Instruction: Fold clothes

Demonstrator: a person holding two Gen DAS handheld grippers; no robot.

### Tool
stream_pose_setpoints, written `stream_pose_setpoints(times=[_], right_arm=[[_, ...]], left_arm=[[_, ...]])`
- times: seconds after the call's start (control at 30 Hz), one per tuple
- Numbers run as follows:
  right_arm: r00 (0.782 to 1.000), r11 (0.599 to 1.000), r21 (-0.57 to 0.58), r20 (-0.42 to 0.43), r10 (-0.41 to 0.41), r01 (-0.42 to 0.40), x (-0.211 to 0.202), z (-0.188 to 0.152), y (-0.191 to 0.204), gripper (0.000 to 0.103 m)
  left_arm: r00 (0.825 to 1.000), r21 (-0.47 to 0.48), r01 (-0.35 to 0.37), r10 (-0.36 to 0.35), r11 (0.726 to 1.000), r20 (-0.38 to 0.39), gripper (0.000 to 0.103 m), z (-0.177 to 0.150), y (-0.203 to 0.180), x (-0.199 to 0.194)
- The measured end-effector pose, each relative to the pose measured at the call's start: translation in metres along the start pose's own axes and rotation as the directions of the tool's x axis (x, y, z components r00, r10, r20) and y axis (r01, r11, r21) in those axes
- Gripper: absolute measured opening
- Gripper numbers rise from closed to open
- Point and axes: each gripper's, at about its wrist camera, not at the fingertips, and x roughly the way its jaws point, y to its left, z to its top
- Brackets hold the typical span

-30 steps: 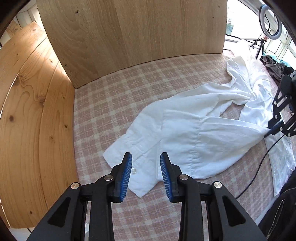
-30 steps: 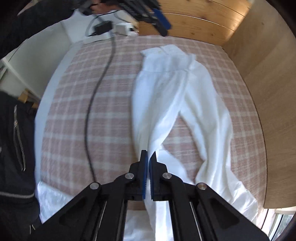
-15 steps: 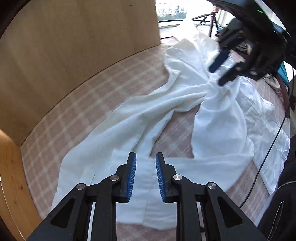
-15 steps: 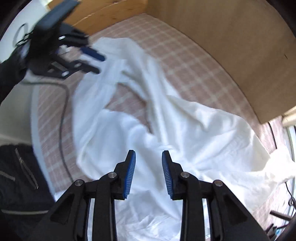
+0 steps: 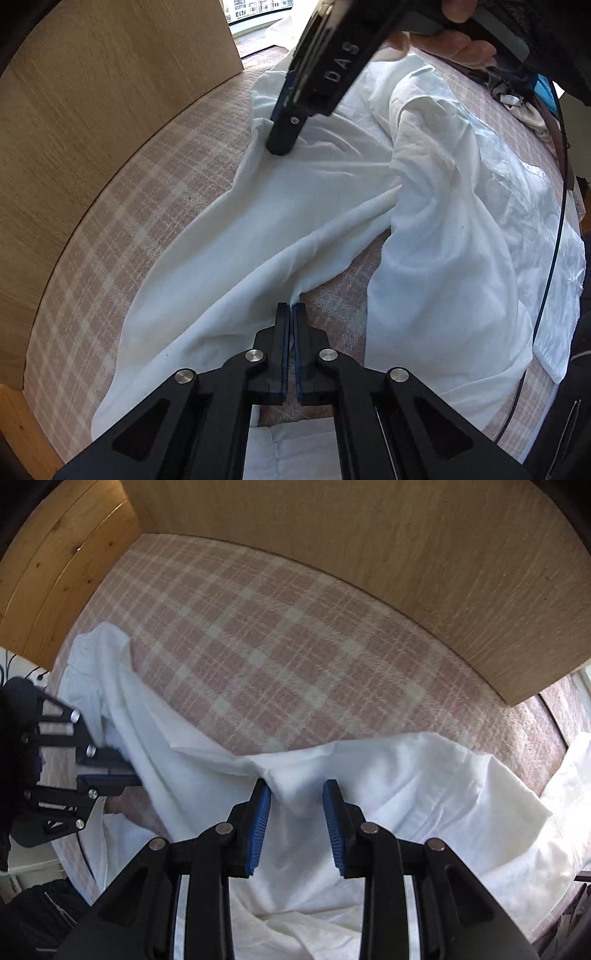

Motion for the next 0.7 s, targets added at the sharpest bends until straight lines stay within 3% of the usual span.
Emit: stream_pose_setpoints(times=[0.17, 0.3, 0.4, 0.53, 0.6, 0.7], right_arm=[[1.000, 1.000, -0.013, -0.004, -0.017, 0.017, -0.005, 0.007, -0.001, 0.027], [0.998, 0.997, -0.044, 0.000, -0.056, 0.056, -0.005, 0.008, 0.011, 0.027], [0.998, 0.997, -0.048, -0.004, -0.062, 0.062, -0.007, 0.011, 0.013, 0.029], [0.999, 0.999, -0.031, 0.010, -0.035, 0.035, -0.024, 0.010, 0.006, 0.029], [0.999, 1.000, -0.015, 0.043, -0.025, 0.025, -0.043, 0.006, -0.002, 0.029], [0.998, 1.000, -0.005, 0.067, 0.013, -0.013, -0.055, 0.010, -0.013, 0.029]], left_arm=[[0.996, 0.000, 0.089, -0.089, 0.996, -0.026, 0.001, -0.016, -0.008, -0.014], [0.989, 0.037, 0.121, -0.117, 0.992, -0.090, 0.001, -0.035, -0.026, -0.016], [0.987, -0.010, 0.131, -0.131, 0.991, -0.090, 0.005, -0.037, -0.021, -0.018], [0.996, -0.146, 0.081, -0.084, 0.986, -0.015, 0.013, -0.047, 0.007, -0.052], [0.999, -0.214, 0.033, -0.027, 0.976, 0.032, 0.030, -0.067, 0.027, -0.079], [0.998, -0.369, -0.042, 0.059, 0.928, 0.035, 0.031, -0.106, 0.071, -0.100]])
